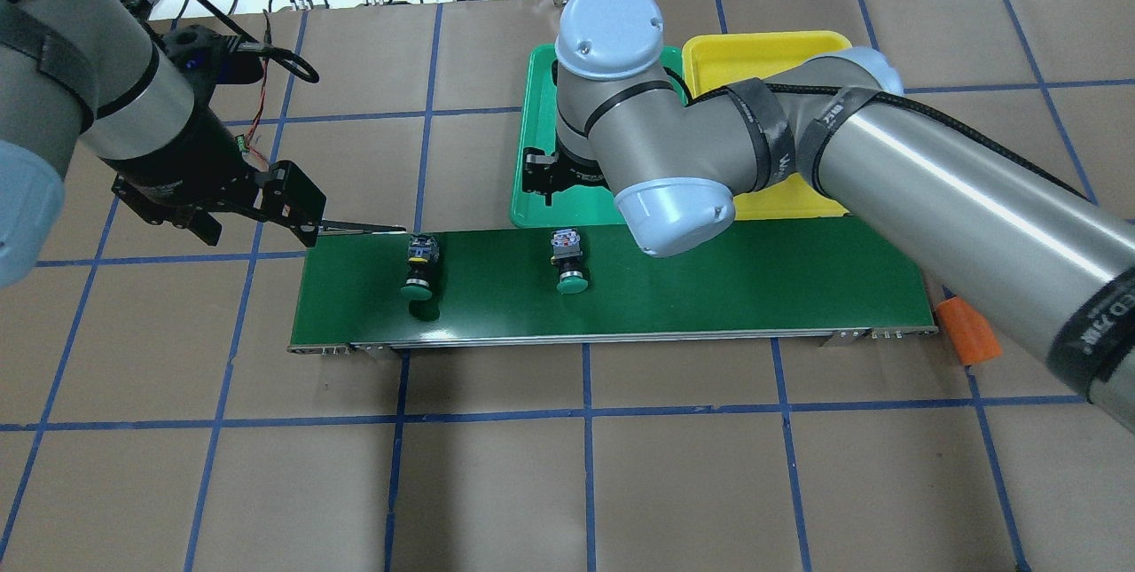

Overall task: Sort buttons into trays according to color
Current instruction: 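Grasp the farther green-capped button on the belt with the right gripper and lift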

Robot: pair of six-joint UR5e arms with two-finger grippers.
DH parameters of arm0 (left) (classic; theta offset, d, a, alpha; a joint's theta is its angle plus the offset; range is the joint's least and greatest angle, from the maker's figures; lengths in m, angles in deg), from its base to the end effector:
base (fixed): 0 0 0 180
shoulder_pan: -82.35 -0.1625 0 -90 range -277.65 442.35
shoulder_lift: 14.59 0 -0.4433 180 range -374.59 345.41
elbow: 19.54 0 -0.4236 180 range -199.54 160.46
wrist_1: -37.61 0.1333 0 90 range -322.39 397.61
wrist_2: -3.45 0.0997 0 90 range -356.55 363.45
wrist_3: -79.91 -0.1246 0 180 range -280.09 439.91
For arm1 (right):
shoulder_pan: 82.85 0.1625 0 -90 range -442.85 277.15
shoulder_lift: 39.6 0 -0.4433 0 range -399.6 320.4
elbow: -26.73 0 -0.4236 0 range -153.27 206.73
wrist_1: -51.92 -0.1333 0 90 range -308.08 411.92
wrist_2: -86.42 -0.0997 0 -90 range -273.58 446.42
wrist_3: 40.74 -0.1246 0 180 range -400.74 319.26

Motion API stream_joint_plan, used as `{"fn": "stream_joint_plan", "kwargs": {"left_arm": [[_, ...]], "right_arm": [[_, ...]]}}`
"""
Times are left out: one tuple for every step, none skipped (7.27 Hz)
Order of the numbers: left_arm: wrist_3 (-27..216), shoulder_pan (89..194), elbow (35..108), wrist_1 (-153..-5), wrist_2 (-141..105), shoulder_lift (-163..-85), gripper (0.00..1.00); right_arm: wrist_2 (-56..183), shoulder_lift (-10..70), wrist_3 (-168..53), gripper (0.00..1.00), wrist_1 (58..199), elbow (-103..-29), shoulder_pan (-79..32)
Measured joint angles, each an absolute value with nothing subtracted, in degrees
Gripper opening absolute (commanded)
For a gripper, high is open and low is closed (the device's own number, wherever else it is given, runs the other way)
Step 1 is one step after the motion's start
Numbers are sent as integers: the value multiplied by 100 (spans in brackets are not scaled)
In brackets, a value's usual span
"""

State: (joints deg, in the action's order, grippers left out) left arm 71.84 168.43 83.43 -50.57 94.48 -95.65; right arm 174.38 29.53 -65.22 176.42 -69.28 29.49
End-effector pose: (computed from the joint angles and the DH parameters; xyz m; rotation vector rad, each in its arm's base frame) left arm -0.1001 -0.4564 0.4423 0.1138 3.1250 0.0629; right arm 0.3749 -0.5499 0.2750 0.0534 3.0513 -0.1649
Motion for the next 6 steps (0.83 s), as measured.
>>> {"fn": "stream_joint_plan", "kwargs": {"left_arm": [[7194,16864,8367,-5056,9448,-9550,100],[7202,16871,8382,-5055,9445,-9528,100],[7213,16872,8385,-5055,9447,-9511,100],[7204,16874,8384,-5050,9451,-9488,100],[7176,16877,8384,-5025,9452,-9479,100],[7158,16879,8383,-4983,9451,-9477,100]], "right_arm": [[17466,2926,-6473,89,17608,-6980,2959],[17504,2919,-6360,89,17613,-7151,2961],[17524,2925,-6172,89,17706,-7383,2957],[17535,2920,-6047,47,17885,-7548,2952],[17543,2908,-5992,15,18029,-7613,2950],[17552,2897,-5944,0,18084,-7624,2946]]}}
